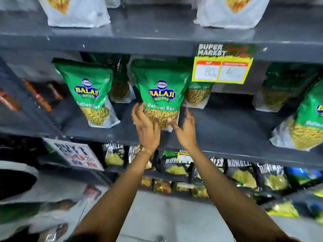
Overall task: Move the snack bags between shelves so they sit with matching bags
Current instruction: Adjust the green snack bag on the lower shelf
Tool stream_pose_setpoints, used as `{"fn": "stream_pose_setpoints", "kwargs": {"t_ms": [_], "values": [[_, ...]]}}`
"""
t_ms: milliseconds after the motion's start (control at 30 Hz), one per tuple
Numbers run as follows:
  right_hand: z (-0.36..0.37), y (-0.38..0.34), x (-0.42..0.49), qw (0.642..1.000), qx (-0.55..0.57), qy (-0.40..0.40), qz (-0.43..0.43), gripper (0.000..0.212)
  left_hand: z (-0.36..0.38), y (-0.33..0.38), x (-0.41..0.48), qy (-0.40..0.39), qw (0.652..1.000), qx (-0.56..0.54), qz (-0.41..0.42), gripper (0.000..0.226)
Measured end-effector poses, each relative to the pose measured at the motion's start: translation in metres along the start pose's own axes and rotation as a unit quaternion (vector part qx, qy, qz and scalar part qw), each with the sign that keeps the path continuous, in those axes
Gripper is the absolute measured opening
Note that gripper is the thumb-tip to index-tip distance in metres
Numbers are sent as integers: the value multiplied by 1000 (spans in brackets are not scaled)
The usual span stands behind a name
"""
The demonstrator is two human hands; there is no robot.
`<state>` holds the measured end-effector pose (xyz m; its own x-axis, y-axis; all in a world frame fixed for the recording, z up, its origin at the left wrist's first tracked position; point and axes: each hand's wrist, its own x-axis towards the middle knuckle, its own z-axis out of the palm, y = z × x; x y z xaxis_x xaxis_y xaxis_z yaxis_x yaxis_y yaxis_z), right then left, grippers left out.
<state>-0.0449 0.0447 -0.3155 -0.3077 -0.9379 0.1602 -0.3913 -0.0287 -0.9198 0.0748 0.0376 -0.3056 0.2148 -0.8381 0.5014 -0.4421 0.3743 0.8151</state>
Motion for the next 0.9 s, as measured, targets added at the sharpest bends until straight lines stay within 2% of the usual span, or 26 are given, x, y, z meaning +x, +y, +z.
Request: {"fn": "stream_pose_setpoints", "kwargs": {"t_ms": [100, 167, 200, 267, 333, 500, 733, 900], "values": [[27, 14, 16, 997, 20, -32, 74, 99, 6, -33, 3, -64, 992, 0, -110, 114], [42, 29, 26, 996, 36, 2, 80, 98, 9, -40, 4, -111, 981, -33, -156, 131], [49, 40, 31, 996, 36, 14, 85, 91, 13, -45, 6, -125, 973, -65, -184, 133], [54, 44, 33, 994, 32, 30, 99, 76, 19, -61, 8, -122, 962, -104, -221, 123], [49, 38, 31, 993, 33, 40, 103, 68, 24, -76, 9, -111, 967, -84, -213, 106], [15, 45, 18, 994, 15, 32, 100, 60, 37, -67, -8, -133, 964, -56, -223, 70], [-57, 66, -3, 990, 19, 88, 110, 54, 84, -23, -40, -194, 963, -16, -186, 59], [-82, 69, -5, 990, 19, 72, 122, 50, 100, -11, -45, -207, 964, -8, -167, 57]]}}
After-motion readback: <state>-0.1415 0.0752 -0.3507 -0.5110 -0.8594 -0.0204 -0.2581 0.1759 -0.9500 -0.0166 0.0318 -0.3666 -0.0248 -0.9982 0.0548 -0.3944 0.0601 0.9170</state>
